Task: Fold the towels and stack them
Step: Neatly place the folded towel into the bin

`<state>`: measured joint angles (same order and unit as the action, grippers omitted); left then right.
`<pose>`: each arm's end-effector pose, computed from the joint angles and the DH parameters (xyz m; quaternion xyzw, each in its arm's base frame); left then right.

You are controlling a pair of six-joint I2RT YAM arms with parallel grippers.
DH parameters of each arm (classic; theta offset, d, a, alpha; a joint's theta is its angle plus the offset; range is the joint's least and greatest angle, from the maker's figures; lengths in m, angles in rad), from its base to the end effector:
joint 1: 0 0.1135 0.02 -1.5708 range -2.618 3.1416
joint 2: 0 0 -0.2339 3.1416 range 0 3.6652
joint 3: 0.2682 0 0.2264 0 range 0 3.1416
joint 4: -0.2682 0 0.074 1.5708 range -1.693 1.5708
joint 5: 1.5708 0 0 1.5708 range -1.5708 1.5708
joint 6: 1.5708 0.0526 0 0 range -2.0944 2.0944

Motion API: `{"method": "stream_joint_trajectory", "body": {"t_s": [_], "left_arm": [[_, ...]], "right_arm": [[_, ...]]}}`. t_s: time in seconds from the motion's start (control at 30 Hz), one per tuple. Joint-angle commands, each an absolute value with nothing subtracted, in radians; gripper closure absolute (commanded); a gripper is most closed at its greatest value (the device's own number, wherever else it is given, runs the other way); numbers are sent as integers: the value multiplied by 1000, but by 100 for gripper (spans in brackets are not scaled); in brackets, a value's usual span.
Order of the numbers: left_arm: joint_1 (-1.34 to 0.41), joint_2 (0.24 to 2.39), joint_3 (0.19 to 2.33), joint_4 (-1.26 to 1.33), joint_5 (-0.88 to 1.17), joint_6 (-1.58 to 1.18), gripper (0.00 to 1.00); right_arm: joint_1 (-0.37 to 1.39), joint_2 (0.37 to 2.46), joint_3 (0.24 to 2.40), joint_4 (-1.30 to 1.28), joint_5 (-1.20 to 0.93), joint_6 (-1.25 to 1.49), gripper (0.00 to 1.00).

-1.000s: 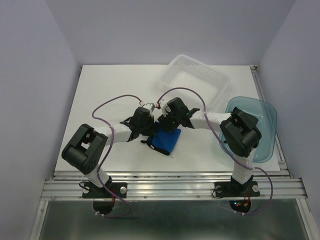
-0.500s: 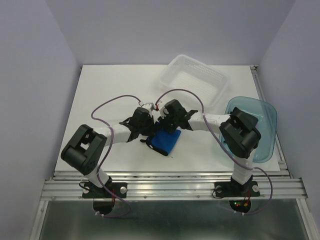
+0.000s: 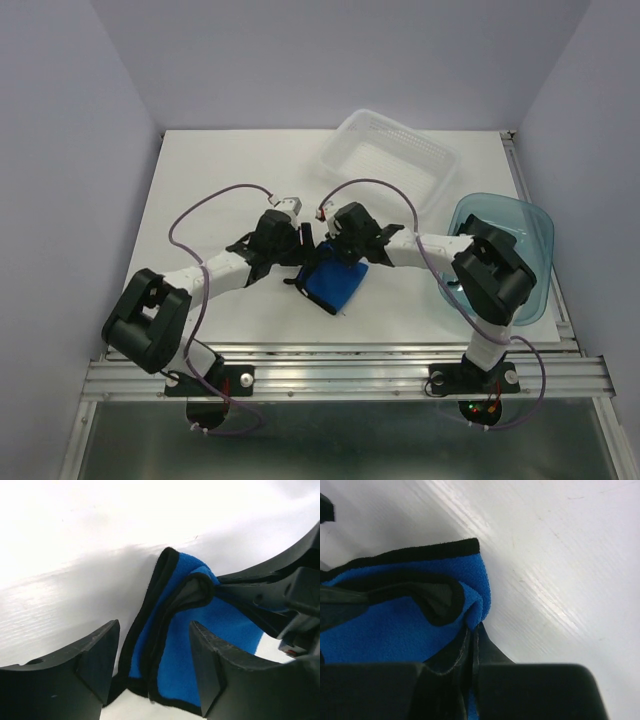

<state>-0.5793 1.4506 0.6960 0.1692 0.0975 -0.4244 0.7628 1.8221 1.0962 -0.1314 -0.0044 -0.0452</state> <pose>0.2461 -0.1671 0.1701 0.0911 0.8756 -0.2649 0.3935 0.2631 0.2518 0.1443 -0.3690 0.8613 0.1246 0.3263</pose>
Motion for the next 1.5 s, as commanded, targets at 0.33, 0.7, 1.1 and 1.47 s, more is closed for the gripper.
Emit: {"method": "stream_joint_trajectory", "body": {"t_s": [0.33, 0.7, 1.1, 1.47], "left_arm": [[-572, 1131, 693, 64, -51, -463, 20], [-571, 1062, 655, 61, -95, -460, 18], [-571, 1060, 652, 67, -95, -460, 18], [-571, 1077, 649, 77, -91, -457, 18]], "right_arm": [[758, 1559, 1166, -513, 503, 215, 99], [599, 1342, 1187, -681, 667, 322, 99], [316, 1253, 1218, -534, 542, 328, 99], [103, 1186, 1132, -525, 431, 463, 99]]}}
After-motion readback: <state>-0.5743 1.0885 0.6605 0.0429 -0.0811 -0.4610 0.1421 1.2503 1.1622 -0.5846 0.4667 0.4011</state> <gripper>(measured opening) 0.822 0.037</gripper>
